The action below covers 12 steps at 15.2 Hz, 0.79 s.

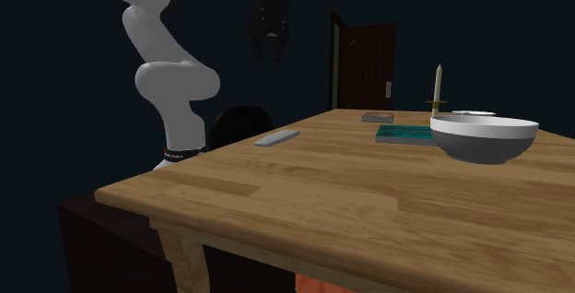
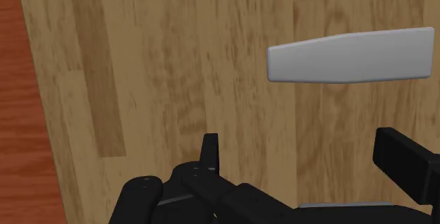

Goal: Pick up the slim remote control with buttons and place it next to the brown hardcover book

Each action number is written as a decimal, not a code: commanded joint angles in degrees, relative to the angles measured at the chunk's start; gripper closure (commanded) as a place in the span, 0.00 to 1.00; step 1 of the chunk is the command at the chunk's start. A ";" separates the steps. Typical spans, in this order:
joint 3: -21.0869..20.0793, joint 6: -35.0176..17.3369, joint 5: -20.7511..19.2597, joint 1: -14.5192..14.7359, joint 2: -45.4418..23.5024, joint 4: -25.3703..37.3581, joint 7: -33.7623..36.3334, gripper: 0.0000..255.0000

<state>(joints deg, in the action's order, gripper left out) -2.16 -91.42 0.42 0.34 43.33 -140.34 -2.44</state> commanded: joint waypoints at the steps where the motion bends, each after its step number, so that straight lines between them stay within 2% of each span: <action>1: 0.00 0.00 0.00 0.00 0.00 0.00 0.00 0.00; 6: -7.44 -4.50 7.30 -5.34 8.82 -11.85 24.05 0.00; 12: -20.65 -10.64 20.44 -9.03 16.00 -22.35 54.07 0.00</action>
<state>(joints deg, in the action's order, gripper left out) -20.34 -100.85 18.25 -8.14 58.27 -161.04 45.61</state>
